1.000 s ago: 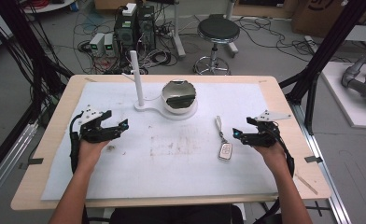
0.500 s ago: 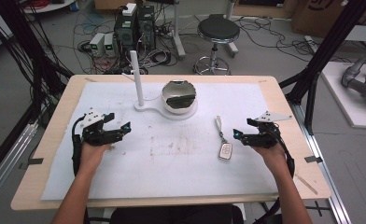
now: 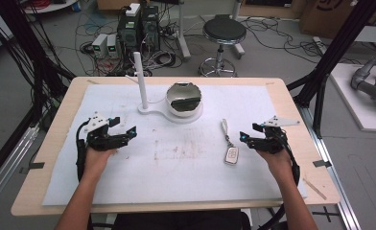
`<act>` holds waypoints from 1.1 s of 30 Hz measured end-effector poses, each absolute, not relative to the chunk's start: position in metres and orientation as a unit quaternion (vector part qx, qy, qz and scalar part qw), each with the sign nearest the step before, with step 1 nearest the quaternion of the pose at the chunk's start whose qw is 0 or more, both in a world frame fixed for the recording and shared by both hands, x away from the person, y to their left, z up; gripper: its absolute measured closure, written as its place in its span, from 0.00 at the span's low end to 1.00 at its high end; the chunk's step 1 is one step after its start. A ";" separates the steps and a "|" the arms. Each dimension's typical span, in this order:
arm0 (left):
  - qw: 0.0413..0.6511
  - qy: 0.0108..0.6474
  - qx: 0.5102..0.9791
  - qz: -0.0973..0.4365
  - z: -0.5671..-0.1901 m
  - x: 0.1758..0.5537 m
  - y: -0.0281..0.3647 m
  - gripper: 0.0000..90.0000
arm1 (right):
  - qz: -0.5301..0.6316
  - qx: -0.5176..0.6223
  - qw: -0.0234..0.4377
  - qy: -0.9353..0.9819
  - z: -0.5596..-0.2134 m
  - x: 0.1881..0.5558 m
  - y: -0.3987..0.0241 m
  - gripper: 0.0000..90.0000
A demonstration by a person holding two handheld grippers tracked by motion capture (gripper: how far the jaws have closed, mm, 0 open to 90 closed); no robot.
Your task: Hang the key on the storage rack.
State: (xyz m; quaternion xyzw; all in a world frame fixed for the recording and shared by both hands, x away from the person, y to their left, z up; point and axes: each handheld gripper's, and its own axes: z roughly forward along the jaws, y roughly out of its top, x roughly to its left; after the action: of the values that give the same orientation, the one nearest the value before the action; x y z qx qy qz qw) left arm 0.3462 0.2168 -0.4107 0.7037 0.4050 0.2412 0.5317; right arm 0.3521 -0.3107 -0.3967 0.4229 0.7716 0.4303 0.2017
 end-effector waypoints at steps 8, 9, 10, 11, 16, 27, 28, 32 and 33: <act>0.530 0.406 0.705 0.238 -0.414 0.347 0.215 0.23 | 0.421 0.439 0.179 0.774 -0.404 0.356 -0.303 0.59; 0.528 0.406 0.707 0.237 -0.414 0.348 0.215 0.23 | 0.417 0.440 0.174 0.776 -0.406 0.357 -0.301 0.58; 0.528 0.406 0.707 0.237 -0.415 0.348 0.215 0.23 | 0.413 0.441 0.170 0.779 -0.409 0.360 -0.298 0.58; 0.527 0.406 0.708 0.236 -0.415 0.348 0.215 0.23 | 0.408 0.441 0.168 0.781 -0.411 0.362 -0.295 0.57; 0.525 0.408 0.709 0.234 -0.416 0.349 0.214 0.24 | 0.386 0.445 0.147 0.794 -0.421 0.370 -0.280 0.57; 0.523 0.406 0.713 0.230 -0.417 0.349 0.210 0.25 | 0.343 0.440 0.131 0.819 -0.439 0.387 -0.260 0.74; 0.523 0.406 0.713 0.229 -0.417 0.349 0.209 0.25 | 0.337 0.435 0.131 0.825 -0.440 0.388 -0.259 0.77; 0.523 0.406 0.714 0.228 -0.417 0.349 0.208 0.26 | 0.325 0.422 0.147 0.833 -0.440 0.387 -0.255 0.90; 0.523 0.404 0.715 0.227 -0.417 0.349 0.208 0.26 | 0.326 0.420 0.144 0.834 -0.440 0.388 -0.255 0.91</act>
State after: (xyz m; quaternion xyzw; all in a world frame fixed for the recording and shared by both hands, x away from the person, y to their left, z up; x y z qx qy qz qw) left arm 0.3489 0.2082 -0.4169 0.7150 0.4042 0.2268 0.5234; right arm 0.3875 -0.2553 -0.4396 0.4204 0.8344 0.3258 0.1444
